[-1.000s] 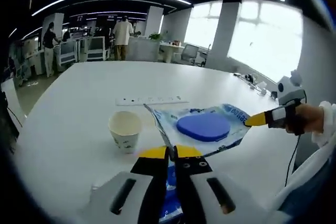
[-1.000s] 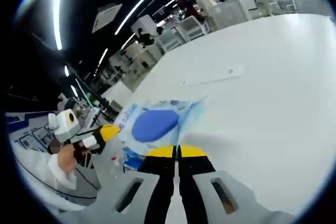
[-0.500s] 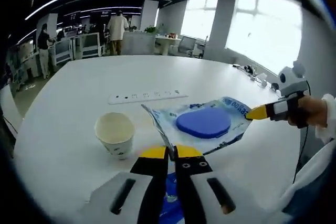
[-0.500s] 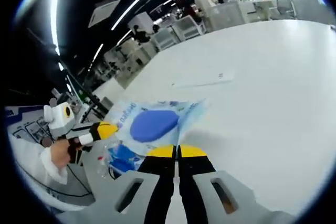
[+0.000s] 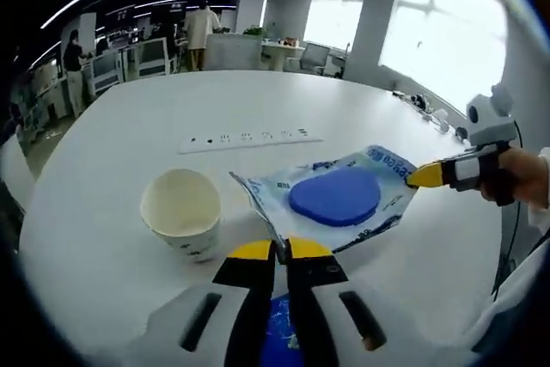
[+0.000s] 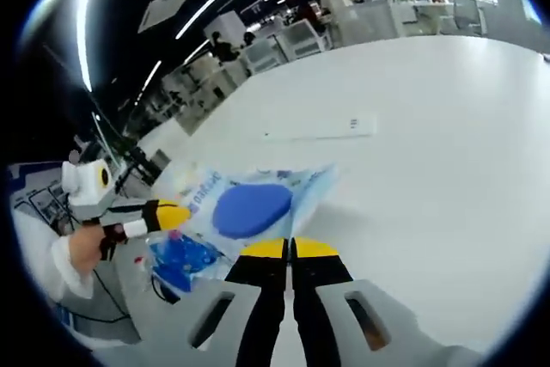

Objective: Arrange the tabletop items into an orderly group along one side of the table until the central work area is clear of visible clutter.

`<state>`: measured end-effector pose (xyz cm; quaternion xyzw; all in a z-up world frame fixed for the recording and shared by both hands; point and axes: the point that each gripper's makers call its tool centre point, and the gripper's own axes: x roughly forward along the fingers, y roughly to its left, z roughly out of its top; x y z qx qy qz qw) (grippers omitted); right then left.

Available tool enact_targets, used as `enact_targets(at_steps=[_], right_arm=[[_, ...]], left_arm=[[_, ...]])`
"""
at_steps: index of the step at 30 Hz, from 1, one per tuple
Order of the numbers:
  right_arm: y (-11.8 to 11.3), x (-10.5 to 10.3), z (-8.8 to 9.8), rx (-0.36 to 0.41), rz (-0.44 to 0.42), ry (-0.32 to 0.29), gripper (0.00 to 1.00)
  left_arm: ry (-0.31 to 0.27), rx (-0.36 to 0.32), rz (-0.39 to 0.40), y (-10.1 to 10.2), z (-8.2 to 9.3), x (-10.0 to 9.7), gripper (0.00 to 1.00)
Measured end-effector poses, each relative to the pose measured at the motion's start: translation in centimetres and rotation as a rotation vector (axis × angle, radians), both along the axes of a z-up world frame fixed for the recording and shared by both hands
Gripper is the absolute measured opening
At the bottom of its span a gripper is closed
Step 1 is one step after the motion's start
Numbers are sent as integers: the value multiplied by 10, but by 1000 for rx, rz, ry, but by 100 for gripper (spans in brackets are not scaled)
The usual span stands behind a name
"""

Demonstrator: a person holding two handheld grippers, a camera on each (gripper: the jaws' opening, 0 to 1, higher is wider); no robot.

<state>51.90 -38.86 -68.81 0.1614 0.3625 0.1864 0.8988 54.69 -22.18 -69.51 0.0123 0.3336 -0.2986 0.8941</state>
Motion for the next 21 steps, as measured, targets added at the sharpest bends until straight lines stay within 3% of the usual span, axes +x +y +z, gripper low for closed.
enact_targets(at_steps=[15, 21], right_arm=[[1, 9, -37, -8, 8, 71, 0], [-1, 13, -46, 26, -5, 85, 0]], left_arm=[[67, 31, 38, 5, -33, 13, 1], [91, 62, 30, 7, -43, 11, 1]])
